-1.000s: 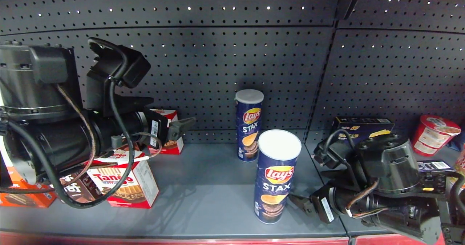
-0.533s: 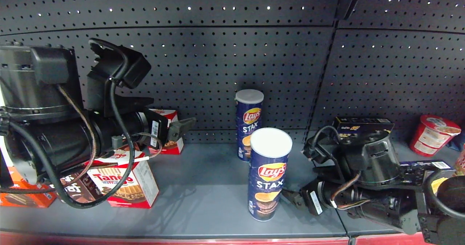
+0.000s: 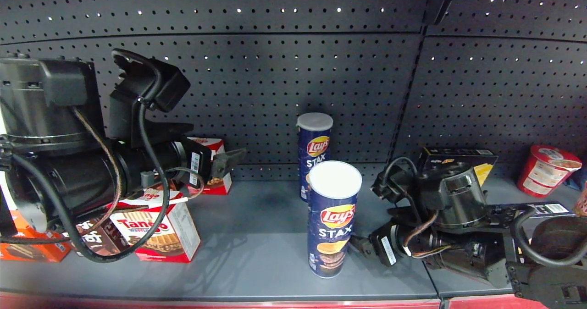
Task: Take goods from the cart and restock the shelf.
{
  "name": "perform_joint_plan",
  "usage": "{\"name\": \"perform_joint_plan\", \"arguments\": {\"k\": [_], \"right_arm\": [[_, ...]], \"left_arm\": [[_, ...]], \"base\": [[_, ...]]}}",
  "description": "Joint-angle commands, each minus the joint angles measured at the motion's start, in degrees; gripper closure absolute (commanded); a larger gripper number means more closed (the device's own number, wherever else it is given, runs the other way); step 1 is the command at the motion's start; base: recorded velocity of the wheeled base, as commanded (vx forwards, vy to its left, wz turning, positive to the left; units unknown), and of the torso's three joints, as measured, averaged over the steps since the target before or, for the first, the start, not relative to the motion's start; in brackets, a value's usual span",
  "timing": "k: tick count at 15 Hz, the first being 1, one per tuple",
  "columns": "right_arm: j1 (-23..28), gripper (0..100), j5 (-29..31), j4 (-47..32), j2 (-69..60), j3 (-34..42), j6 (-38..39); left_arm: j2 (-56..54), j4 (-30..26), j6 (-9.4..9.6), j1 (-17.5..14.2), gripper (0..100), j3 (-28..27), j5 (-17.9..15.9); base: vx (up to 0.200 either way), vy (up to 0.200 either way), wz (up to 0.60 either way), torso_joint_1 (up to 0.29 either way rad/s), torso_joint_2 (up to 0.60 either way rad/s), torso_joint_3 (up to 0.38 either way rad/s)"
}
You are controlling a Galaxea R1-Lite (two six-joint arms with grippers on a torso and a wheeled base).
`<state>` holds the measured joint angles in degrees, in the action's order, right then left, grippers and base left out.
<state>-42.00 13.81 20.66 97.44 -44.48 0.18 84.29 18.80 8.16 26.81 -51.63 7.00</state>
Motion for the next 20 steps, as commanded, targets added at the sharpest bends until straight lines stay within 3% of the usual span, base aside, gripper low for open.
{"name": "perform_joint_plan", "arguments": {"k": [1, 20], "right_arm": [[0.0, 0, 0.0, 0.1, 0.9, -0.5, 0.0], [-0.4, 0, 0.1, 0.4, 3.5, -2.2, 0.0]], "left_arm": [[0.0, 0.0, 0.02, 0.0, 0, 0.0, 0.0], [0.0, 1.3, 0.02, -0.3, 0, 0.6, -0.1]], "base": [[0.000, 0.000, 0.00, 0.000, 0.00, 0.000], [0.000, 0.000, 0.00, 0.000, 0.00, 0.000]]}}
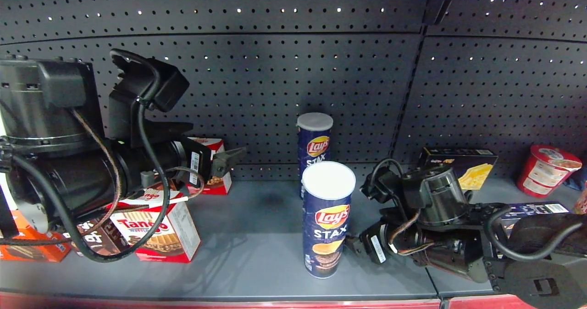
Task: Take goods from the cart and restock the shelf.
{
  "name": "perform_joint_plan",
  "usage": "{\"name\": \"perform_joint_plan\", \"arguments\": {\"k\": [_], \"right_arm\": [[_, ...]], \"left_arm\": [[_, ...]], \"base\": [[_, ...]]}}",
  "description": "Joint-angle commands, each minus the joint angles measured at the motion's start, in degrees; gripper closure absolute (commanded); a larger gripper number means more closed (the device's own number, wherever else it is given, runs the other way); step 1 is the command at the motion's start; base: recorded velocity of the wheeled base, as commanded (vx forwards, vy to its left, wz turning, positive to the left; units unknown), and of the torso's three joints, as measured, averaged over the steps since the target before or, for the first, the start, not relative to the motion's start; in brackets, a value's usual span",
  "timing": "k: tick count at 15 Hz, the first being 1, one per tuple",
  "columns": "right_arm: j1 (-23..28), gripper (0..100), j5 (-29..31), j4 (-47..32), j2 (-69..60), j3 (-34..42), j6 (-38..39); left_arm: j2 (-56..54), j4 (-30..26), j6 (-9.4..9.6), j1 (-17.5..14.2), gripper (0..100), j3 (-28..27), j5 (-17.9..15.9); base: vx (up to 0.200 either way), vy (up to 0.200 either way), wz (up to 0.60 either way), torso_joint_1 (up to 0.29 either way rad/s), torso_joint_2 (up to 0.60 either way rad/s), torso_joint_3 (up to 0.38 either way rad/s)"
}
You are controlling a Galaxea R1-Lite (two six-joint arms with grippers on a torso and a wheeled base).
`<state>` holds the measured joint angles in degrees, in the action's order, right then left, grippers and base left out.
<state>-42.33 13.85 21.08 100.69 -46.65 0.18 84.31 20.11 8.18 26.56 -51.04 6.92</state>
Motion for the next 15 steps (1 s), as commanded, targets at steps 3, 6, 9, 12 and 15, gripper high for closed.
{"name": "perform_joint_plan", "arguments": {"k": [3, 6, 9, 12, 15], "right_arm": [[0.0, 0, 0.0, 0.0, 0.3, 0.0, 0.0], [0.0, 0, 0.0, 0.0, 0.4, 0.0, 0.0], [0.1, 0, 0.0, 0.0, 0.0, 1.1, -0.1], [0.1, 0, 0.0, 0.0, -0.6, 2.4, -0.1], [0.1, 0, 0.0, 0.0, -0.6, 1.9, -0.1]], "left_arm": [[0.0, 0.0, -0.01, 0.0, 0, 0.1, 0.0], [0.0, 0.0, -0.01, 0.0, 0, 0.1, 0.0], [-0.1, 0.0, -0.01, 0.0, 0, 0.2, 0.0], [-0.1, 0.0, -0.01, 0.0, 0, 0.2, 0.0], [0.0, 0.0, -0.01, 0.1, 0, 0.2, 0.0]], "base": [[0.000, 0.000, 0.00, 0.000, 0.00, 0.000], [0.000, 0.000, 0.00, 0.000, 0.00, 0.000], [0.000, 0.000, 0.00, 0.000, 0.00, 0.000], [0.000, 0.000, 0.00, 0.000, 0.00, 0.000], [0.000, 0.000, 0.00, 0.000, 0.00, 0.000]]}}
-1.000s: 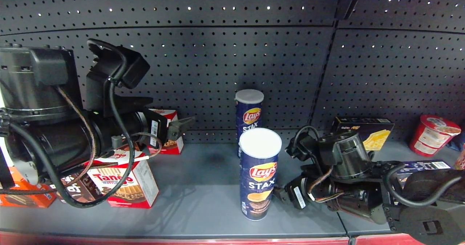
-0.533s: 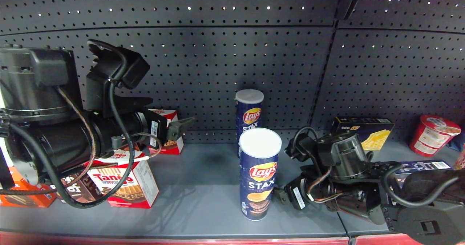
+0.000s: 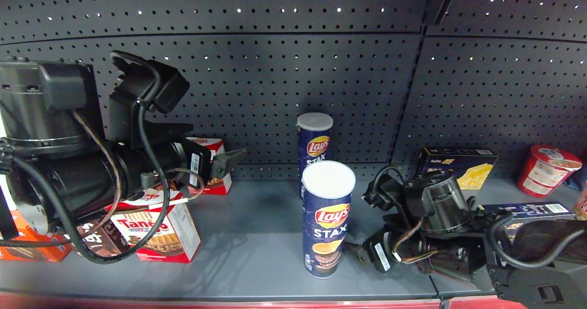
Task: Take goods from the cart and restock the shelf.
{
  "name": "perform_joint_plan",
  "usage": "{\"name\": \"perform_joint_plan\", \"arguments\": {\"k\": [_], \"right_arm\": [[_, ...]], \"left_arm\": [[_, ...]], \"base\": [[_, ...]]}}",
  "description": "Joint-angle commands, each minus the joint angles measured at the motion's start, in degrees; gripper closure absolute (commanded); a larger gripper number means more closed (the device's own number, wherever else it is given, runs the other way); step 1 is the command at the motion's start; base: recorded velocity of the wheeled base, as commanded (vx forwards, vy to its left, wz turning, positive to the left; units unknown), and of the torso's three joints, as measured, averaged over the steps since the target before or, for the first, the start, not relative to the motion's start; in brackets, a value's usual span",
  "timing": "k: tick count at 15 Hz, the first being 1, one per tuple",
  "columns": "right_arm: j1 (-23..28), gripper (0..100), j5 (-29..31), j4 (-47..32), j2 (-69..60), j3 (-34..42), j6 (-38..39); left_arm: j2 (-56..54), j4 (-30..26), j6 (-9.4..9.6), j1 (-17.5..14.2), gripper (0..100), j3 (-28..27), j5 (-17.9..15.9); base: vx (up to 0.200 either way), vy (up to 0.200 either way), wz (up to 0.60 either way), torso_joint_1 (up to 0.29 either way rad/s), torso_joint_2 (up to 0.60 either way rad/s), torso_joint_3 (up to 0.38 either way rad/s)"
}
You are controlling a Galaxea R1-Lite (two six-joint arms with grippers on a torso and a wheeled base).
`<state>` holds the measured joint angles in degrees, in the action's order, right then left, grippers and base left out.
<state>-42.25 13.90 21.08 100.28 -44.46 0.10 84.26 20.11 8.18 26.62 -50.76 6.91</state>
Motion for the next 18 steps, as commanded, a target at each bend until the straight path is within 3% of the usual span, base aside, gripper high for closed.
{"name": "perform_joint_plan", "arguments": {"k": [1, 18], "right_arm": [[-0.1, 0, 0.0, 0.1, 0.2, -0.6, 0.0], [-1.2, 0, 0.0, 0.8, 1.4, -1.2, 0.0]], "left_arm": [[0.0, 0.0, -0.01, -0.1, 0, 0.0, 0.0], [0.0, 0.3, -0.01, -0.1, 0, 0.3, 0.0]], "base": [[0.000, 0.000, 0.00, 0.000, 0.00, 0.000], [0.000, 0.000, 0.00, 0.000, 0.00, 0.000]]}}
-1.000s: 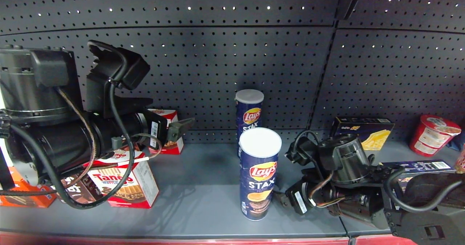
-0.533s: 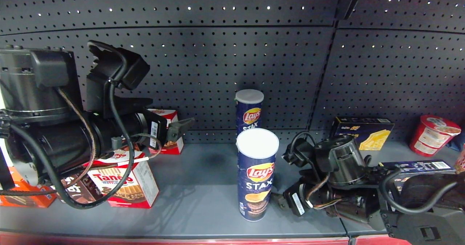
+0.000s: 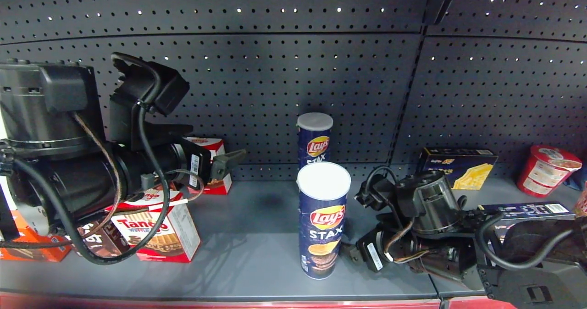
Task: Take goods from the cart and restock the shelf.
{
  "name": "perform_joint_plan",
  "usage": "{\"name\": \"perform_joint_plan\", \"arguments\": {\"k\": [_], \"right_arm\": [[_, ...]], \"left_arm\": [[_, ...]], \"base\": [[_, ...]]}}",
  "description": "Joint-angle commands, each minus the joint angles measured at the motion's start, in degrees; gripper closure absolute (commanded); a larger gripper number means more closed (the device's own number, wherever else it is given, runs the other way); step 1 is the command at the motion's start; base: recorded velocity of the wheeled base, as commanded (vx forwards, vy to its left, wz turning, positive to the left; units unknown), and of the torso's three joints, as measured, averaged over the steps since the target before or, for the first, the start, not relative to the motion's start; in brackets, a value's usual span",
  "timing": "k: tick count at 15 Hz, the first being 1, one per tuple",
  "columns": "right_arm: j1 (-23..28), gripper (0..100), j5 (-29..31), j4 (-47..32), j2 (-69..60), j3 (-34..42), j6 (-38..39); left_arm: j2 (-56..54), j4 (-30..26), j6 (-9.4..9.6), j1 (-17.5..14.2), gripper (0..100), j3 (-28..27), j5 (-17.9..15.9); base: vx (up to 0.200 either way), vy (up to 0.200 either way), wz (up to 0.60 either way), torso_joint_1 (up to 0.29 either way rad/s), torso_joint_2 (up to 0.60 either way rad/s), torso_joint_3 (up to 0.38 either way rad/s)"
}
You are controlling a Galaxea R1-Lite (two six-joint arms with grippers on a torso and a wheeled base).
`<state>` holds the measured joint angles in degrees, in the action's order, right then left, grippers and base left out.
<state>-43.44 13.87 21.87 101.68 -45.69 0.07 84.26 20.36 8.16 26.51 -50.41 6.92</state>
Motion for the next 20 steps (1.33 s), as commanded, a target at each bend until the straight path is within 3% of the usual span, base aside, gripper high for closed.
{"name": "perform_joint_plan", "arguments": {"k": [1, 7, 14, 17, 20], "right_arm": [[0.0, 0, 0.0, 0.0, 0.0, 0.1, 0.0], [0.3, 0, 0.5, 1.0, -6.0, 0.6, 0.5], [4.9, 0, -0.1, 2.6, -16.5, 1.0, 0.6], [7.0, 0, -0.2, 3.8, -22.0, 4.6, 0.6], [10.6, 0, -1.4, 4.2, -27.6, 9.2, 0.6]], "left_arm": [[-0.1, 0.0, 0.02, 0.0, 0, 0.0, 0.0], [-4.1, -0.5, -0.07, 0.0, 0, 0.8, 0.2], [-15.6, 0.0, -0.25, -1.5, 0, 10.5, 0.3], [-22.9, -0.1, -0.51, -6.9, 0, 16.4, 0.0], [-29.1, -0.6, -1.56, -10.4, 0, 21.1, -0.1]], "base": [[0.000, 0.000, 0.00, 0.000, 0.00, 0.000], [0.000, 0.000, 0.00, 0.000, 0.00, 0.000], [0.000, 0.000, 0.00, 0.000, 0.00, 0.000], [0.000, 0.000, 0.00, 0.000, 0.00, 0.000], [0.000, 0.000, 0.00, 0.000, 0.00, 0.000]]}}
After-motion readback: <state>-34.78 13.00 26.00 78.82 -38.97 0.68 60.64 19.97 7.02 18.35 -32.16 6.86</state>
